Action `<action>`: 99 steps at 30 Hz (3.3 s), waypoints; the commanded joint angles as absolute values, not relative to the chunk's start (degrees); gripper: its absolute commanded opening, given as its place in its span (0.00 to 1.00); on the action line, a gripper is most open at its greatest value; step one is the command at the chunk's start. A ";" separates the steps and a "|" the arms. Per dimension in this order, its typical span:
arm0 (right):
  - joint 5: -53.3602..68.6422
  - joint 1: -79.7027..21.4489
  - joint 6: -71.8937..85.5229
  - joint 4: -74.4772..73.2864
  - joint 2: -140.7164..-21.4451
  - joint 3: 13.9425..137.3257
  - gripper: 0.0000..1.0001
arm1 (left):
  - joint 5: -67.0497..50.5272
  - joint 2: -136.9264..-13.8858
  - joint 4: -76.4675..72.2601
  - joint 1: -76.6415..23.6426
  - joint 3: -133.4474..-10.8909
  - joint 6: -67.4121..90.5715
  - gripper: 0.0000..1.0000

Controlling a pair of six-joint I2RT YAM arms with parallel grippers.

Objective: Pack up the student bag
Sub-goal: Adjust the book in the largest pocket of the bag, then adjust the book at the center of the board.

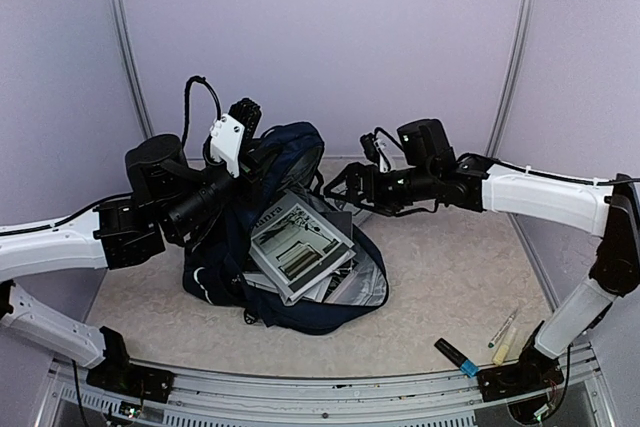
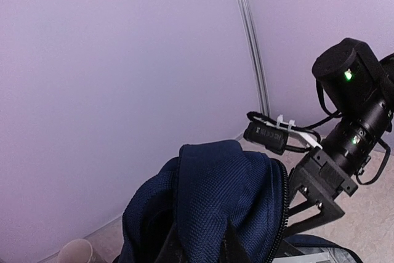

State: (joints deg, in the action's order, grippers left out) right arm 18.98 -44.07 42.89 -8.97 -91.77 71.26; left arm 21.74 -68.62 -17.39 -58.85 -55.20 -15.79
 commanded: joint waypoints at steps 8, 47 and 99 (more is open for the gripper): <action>18.76 -21.82 35.44 -13.46 -94.60 70.90 0.96 | 28.47 -67.15 -15.15 -56.44 -54.11 -16.31 0.00; 31.45 -15.58 27.72 -21.66 -143.85 115.55 0.52 | 15.35 -74.76 -18.00 -44.82 -49.55 -6.32 0.00; 29.73 -17.04 28.44 -15.26 -122.02 84.72 0.26 | 9.32 -81.21 -22.17 -39.90 -50.01 -7.04 0.00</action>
State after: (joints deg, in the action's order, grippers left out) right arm 22.79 -19.75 20.86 -21.87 -120.27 81.89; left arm 7.53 -79.07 -25.39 -41.54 -49.95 -6.02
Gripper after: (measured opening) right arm 0.257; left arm 0.096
